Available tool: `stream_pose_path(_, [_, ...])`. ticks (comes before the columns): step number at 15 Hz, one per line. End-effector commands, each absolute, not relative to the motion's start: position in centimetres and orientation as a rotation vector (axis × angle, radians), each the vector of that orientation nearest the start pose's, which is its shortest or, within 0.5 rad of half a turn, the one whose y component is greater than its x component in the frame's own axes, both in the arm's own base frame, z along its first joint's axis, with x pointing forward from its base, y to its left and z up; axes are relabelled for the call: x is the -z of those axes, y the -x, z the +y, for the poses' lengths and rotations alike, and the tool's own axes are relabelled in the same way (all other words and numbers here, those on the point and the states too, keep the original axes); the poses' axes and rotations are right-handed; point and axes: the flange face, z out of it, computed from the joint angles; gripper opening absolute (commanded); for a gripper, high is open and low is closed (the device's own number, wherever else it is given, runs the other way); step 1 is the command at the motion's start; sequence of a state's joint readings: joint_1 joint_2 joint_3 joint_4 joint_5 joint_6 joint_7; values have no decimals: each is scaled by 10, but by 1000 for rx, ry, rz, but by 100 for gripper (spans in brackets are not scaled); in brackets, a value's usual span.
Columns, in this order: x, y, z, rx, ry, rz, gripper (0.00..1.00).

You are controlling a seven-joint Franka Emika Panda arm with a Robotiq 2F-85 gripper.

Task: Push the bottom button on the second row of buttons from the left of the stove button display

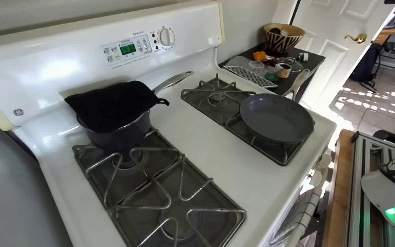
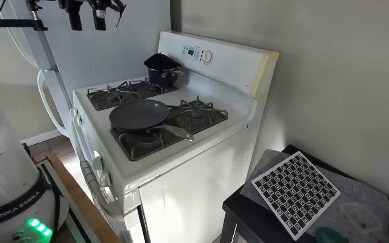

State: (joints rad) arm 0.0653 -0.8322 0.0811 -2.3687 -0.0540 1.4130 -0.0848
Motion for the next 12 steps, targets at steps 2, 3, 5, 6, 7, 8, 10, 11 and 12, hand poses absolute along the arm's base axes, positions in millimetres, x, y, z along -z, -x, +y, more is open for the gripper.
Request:
stream_pose_path(2, [-586,-275,42,-202,3236,-317,100])
stream_pose_path(3, [-586,-275,42,-202,3236,-317,100])
stream_pose_path(5, [-586,-275,42,-202,3236,-317,100])
stream_pose_path(6, [-586,-275,42,-202,3236,-317,100])
stream_pose_path(7, [-586,-275,42,-202,3236,-317,100])
stream_pose_path(8, [-581,-282,40,-174,3270,-292,100])
stream_pose_path(10, [-575,-301,41,-83,3298,-294,100])
stream_pose_path(11, [-573,-314,43,15,3317,-311,100])
stream_pose_path(12, [-570,-326,47,101,3316,-314,100])
